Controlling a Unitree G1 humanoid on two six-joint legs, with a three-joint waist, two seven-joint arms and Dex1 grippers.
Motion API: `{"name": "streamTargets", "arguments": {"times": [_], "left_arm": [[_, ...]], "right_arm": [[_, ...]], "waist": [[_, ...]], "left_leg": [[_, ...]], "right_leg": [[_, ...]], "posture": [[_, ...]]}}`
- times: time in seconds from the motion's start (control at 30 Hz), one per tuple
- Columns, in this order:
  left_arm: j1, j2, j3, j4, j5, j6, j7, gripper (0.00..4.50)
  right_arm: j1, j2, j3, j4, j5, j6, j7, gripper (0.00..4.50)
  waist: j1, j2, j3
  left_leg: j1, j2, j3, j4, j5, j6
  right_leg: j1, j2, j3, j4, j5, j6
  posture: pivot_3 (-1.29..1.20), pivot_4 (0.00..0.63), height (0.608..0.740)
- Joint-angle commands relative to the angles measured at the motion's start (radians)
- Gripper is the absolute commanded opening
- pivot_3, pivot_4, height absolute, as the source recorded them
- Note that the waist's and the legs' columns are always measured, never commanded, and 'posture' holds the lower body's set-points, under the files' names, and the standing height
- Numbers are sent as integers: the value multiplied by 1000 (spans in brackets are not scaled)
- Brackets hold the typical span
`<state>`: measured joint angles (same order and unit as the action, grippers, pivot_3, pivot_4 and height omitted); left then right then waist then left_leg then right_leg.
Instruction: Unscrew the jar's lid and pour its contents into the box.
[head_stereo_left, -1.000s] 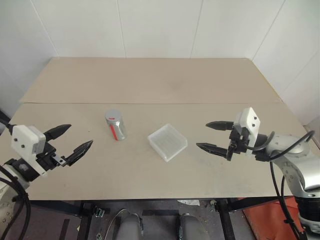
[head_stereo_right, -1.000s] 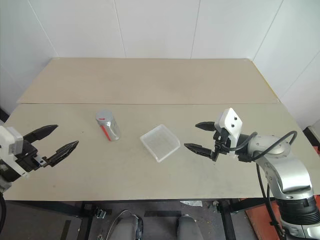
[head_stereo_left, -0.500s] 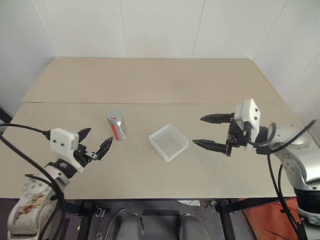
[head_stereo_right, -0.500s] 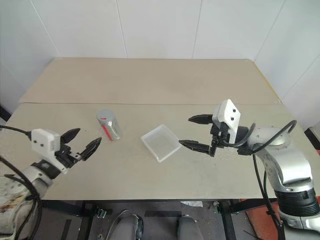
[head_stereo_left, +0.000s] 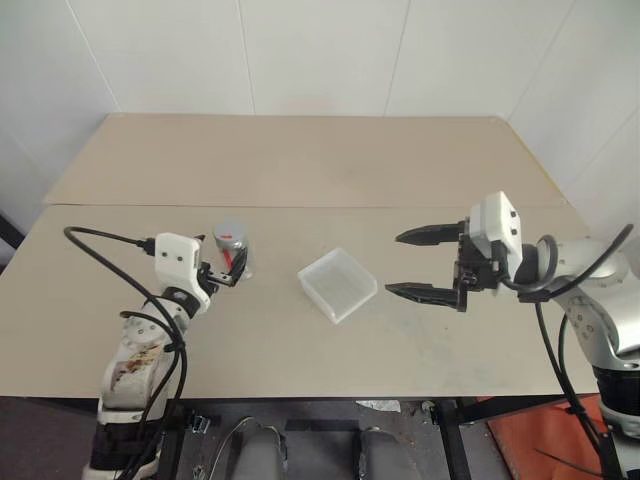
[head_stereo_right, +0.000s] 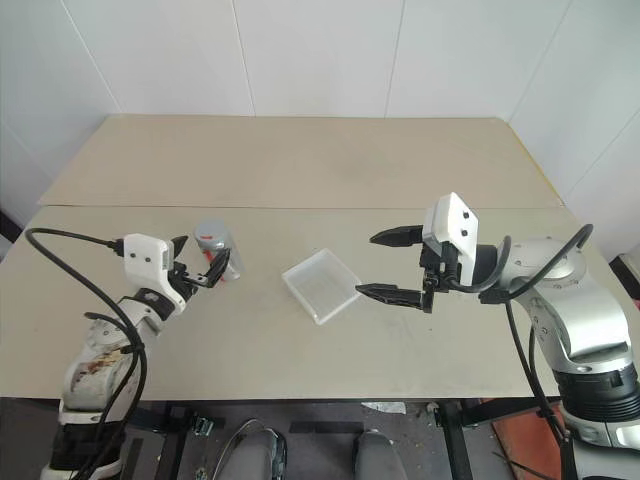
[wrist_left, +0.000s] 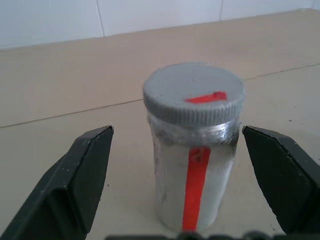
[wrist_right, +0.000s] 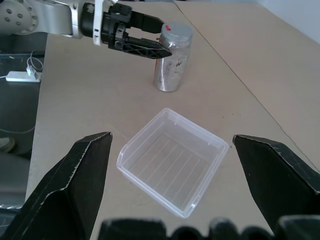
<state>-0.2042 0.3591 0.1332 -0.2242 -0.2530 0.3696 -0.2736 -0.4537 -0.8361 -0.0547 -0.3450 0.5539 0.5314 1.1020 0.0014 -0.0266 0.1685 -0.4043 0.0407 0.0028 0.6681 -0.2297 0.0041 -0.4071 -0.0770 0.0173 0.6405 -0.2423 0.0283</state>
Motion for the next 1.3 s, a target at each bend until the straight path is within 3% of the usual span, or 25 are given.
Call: {"name": "streamTargets", "arguments": {"times": [0.03,0.33,0.43,0.6,0.87,1.0,1.3], "left_arm": [[-40,-15,-13,27,33,-50,10,4486],[-108,-51,-27,110,70,-88,19,4486],[-107,-54,-26,113,79,-81,25,3896],[-96,-61,-23,105,85,-66,40,2434],[-88,-69,-22,92,78,-49,37,2433],[-106,4,9,52,-19,-14,-106,2433],[-193,366,120,119,-352,63,-718,2433]], "right_arm": [[-14,-18,-25,-32,13,-18,11,4500],[-13,-10,-31,-40,19,-15,3,4500],[-13,-11,-31,-43,19,-13,-1,4500],[-14,-12,-34,-50,26,-8,-6,4500],[-27,-5,-23,-43,24,-9,-17,4500],[-46,8,-13,-36,25,-13,-23,4500],[-97,81,19,-30,33,-11,-42,4500]], "waist": [[-1,0,0],[1,0,0],[0,0,0],[2,0,0],[2,0,0],[0,0,0],[-13,0,1]], "left_leg": [[0,0,0,0,0,0],[0,0,0,0,0,0],[0,0,0,0,0,0],[0,0,0,0,0,0],[0,0,0,0,0,0],[0,0,0,0,0,0],[-1,0,0,0,0,0]], "right_leg": [[0,0,0,0,0,0],[0,0,0,0,0,0],[0,0,0,0,0,0],[0,0,0,0,0,0],[0,0,0,1,0,0],[0,0,0,1,0,0],[-1,0,0,1,0,0]], "posture": [[0,150,740],[0,150,740],[0,150,740],[0,150,740],[0,150,740],[0,150,740],[0,150,740]]}}
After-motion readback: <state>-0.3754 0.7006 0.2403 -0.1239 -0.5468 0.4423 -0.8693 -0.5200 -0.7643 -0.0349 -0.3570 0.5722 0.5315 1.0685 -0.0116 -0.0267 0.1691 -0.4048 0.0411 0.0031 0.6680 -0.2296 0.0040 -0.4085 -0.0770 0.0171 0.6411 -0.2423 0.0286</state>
